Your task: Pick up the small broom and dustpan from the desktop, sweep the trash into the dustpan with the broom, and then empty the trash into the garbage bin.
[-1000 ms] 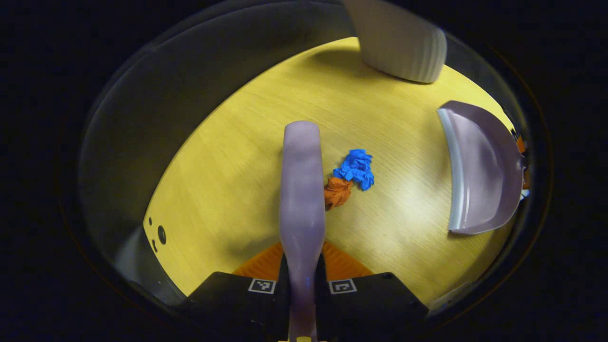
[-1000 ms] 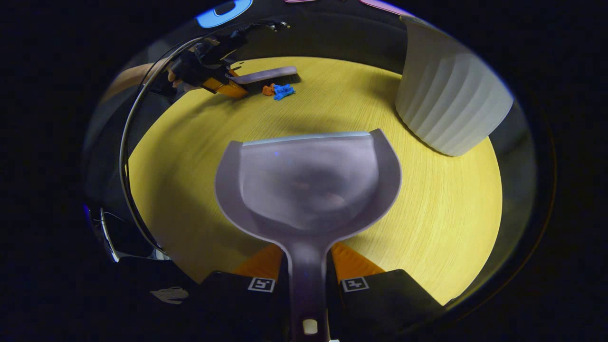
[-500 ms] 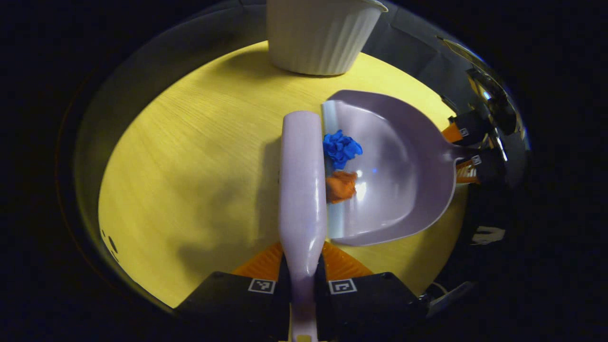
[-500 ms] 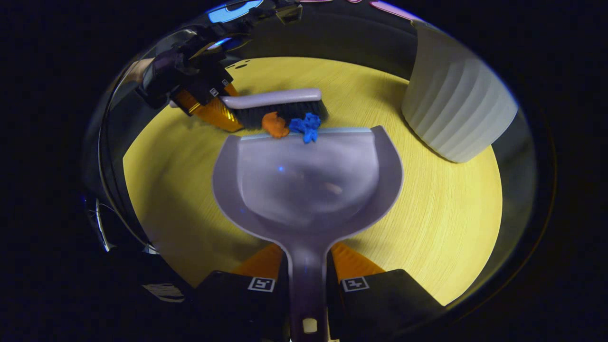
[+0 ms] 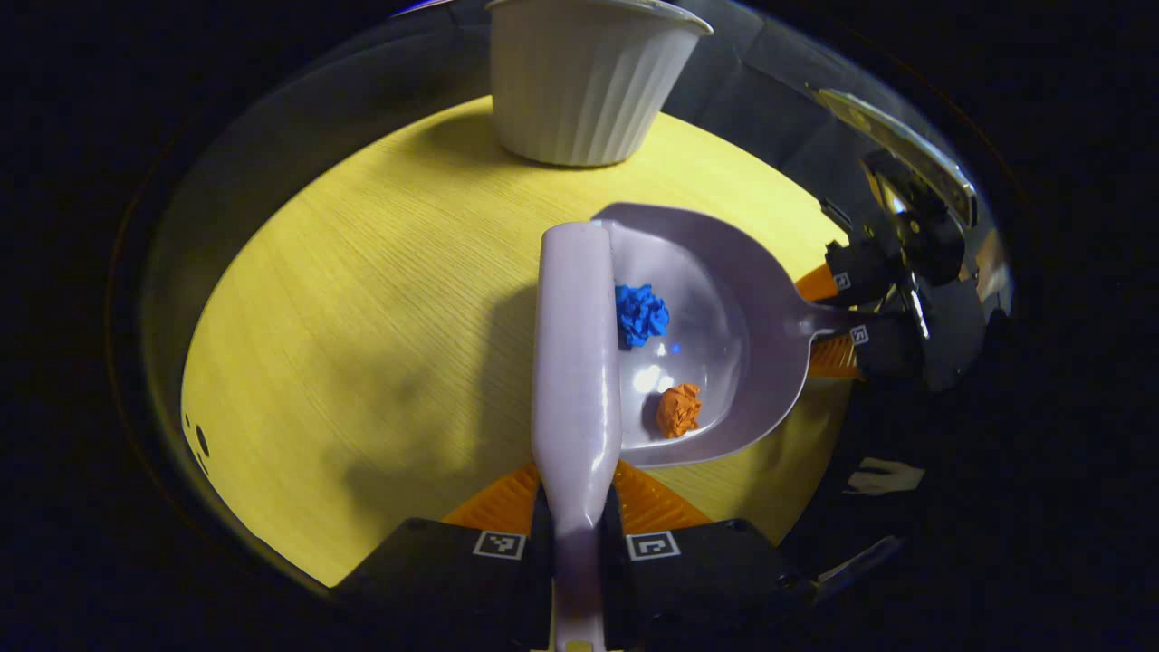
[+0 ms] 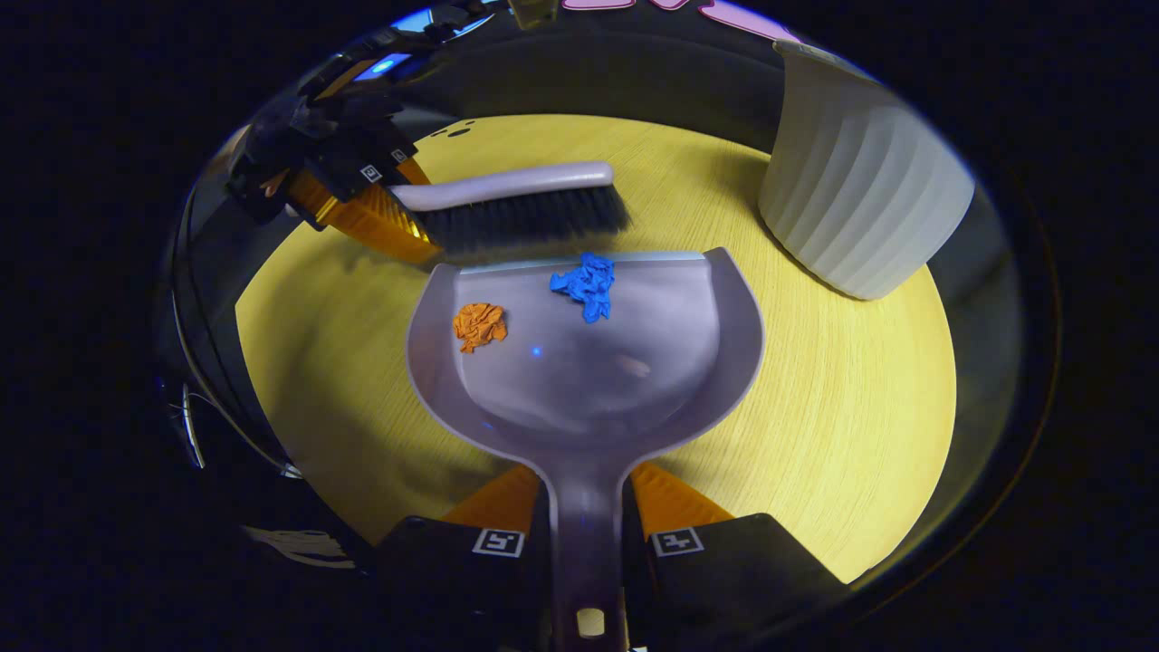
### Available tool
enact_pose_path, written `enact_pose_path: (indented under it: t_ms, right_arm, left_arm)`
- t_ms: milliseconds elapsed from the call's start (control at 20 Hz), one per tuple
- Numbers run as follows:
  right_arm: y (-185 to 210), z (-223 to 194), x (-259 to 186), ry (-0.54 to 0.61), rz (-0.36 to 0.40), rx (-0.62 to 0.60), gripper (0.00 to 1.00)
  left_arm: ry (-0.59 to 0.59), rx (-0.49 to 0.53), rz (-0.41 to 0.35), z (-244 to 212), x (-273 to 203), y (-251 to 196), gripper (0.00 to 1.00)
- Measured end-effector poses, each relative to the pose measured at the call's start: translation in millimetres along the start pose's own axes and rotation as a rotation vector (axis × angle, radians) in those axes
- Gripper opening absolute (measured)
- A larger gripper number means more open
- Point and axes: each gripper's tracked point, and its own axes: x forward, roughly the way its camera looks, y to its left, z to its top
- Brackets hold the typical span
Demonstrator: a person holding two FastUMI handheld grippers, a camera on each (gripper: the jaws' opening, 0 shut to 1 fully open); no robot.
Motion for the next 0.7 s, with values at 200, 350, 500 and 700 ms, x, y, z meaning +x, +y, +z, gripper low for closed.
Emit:
enact_pose_path:
  t_ms: [200, 350, 500, 700]
  right_arm:
    - [-27, -3, 5, -0.012, -0.031, 0.022, 0.36]
    - [-46, -7, -6, -0.023, -0.057, 0.047, 0.36]
    - [-66, -6, -17, -0.031, -0.084, 0.069, 0.36]
    - [-81, 0, -54, -0.055, -0.119, 0.073, 0.36]
  left_arm:
    - [-0.086, -0.1, 0.09, -22, -31, 18, 0.26]
    - [-0.163, -0.197, 0.139, -51, -42, 24, 0.3]
    - [-0.22, -0.297, 0.179, -86, -27, 33, 0.27]
    - [-0.253, -0.383, 0.182, -132, 11, 53, 0.29]
